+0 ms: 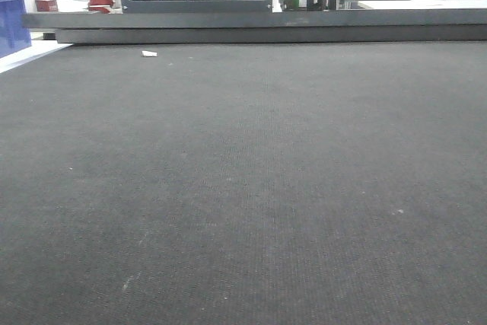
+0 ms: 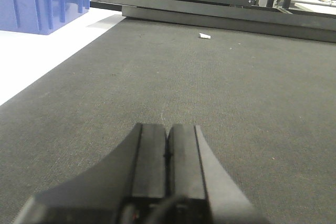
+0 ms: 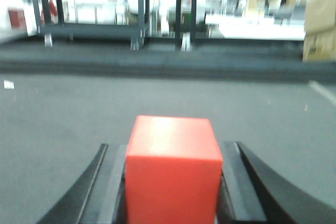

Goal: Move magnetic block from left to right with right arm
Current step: 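Raise the held red cube with the right gripper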

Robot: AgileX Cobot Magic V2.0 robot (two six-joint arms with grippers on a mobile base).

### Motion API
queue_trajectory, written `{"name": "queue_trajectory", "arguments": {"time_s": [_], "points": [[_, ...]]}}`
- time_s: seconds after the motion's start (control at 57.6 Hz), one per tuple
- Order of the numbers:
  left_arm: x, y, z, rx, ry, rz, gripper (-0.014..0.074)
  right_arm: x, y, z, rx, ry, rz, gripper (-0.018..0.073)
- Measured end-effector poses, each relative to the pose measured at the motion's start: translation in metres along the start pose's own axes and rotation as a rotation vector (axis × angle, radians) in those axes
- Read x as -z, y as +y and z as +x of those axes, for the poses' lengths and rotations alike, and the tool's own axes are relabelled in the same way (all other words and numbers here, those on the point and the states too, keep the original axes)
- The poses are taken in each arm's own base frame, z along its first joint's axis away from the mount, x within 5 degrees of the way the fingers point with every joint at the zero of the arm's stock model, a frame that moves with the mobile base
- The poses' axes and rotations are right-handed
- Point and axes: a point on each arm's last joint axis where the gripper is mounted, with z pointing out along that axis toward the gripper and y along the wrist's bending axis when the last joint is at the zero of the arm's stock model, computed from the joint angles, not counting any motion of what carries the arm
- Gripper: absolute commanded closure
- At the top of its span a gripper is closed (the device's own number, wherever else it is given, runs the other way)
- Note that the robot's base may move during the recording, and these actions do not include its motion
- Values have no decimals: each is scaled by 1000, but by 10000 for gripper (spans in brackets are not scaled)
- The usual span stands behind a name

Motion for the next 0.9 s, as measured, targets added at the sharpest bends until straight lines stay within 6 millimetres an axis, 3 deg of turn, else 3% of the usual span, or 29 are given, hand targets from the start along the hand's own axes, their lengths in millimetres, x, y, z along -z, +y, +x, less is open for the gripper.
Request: {"name": "queue_trajectory", "arguments": {"time_s": [0.903], "points": [[0,0,0,0,0,0,722,3,0,0,-2,-2,-1,263]]}}
